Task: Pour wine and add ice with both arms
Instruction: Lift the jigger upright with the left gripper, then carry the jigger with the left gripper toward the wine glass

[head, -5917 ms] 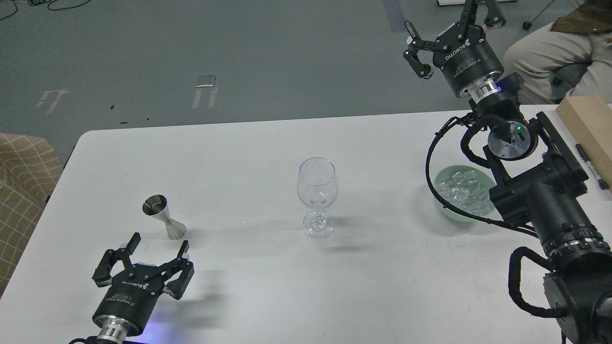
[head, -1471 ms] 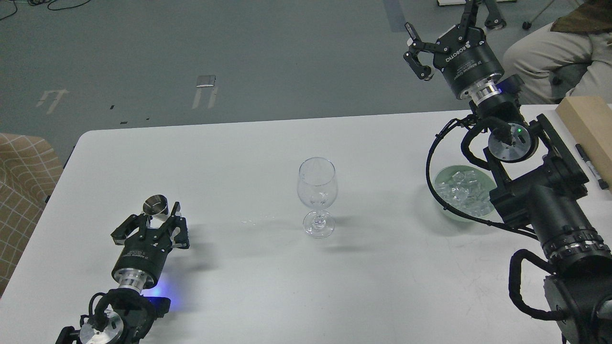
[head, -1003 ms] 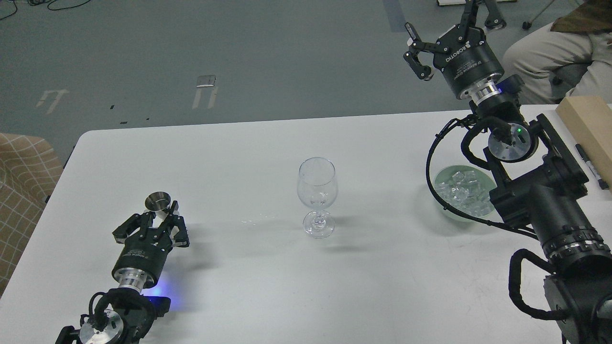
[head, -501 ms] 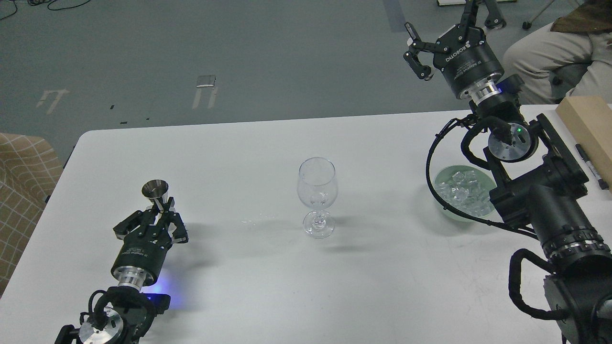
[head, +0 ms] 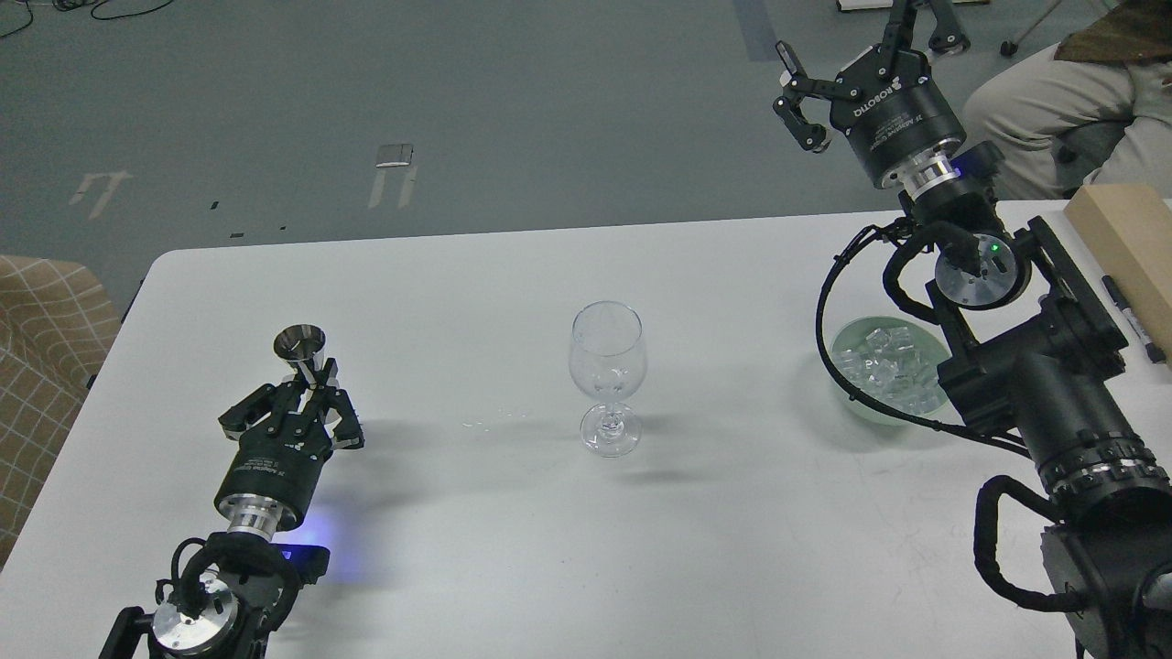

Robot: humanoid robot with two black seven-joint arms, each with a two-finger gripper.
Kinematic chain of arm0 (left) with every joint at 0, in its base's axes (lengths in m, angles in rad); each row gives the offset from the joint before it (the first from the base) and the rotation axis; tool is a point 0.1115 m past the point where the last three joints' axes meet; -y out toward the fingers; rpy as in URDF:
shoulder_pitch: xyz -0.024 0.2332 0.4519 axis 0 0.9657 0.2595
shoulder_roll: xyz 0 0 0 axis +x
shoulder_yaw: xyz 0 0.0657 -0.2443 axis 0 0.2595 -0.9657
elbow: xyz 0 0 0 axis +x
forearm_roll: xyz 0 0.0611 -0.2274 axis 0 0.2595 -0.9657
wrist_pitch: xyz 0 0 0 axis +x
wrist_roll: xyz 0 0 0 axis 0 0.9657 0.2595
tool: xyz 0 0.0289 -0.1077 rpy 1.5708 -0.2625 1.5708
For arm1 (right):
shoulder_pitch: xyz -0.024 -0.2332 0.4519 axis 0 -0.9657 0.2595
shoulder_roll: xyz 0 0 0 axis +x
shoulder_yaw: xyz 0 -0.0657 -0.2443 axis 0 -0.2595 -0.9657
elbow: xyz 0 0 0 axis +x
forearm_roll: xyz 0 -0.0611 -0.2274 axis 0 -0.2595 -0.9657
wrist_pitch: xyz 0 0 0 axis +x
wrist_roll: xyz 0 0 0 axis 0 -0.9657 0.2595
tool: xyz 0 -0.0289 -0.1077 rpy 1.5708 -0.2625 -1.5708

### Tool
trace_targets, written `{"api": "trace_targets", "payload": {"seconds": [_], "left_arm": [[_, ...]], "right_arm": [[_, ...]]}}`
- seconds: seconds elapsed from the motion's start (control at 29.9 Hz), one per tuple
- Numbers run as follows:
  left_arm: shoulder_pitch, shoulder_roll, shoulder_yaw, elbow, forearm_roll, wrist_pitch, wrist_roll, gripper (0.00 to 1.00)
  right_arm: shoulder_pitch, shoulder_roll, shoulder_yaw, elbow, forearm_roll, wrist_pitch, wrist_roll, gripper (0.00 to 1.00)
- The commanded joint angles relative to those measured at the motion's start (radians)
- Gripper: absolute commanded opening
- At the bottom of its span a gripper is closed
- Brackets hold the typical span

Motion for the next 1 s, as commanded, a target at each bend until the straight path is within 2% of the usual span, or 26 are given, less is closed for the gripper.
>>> {"api": "trace_targets", "payload": {"seconds": [0.0,0.5,0.97], "left_arm": [[-0.003,0.000,0.002,-0.011,0.000,-0.002,0.001,0.11],[-0.004,0.000,0.009,-0.063,0.000,0.001,0.017,0.11],[-0.024,0.060,0.048,-0.100,0.000,0.007,0.018,0.11]], "right_arm": [[0.001,0.000,0.000,0.000,0.000,0.000,0.000,1.00],[-0.006,0.000,-0.001,0.000,0.000,0.000,0.000,1.00],[-0.012,0.000,-0.001,0.000,0.000,0.000,0.000,1.00]]}}
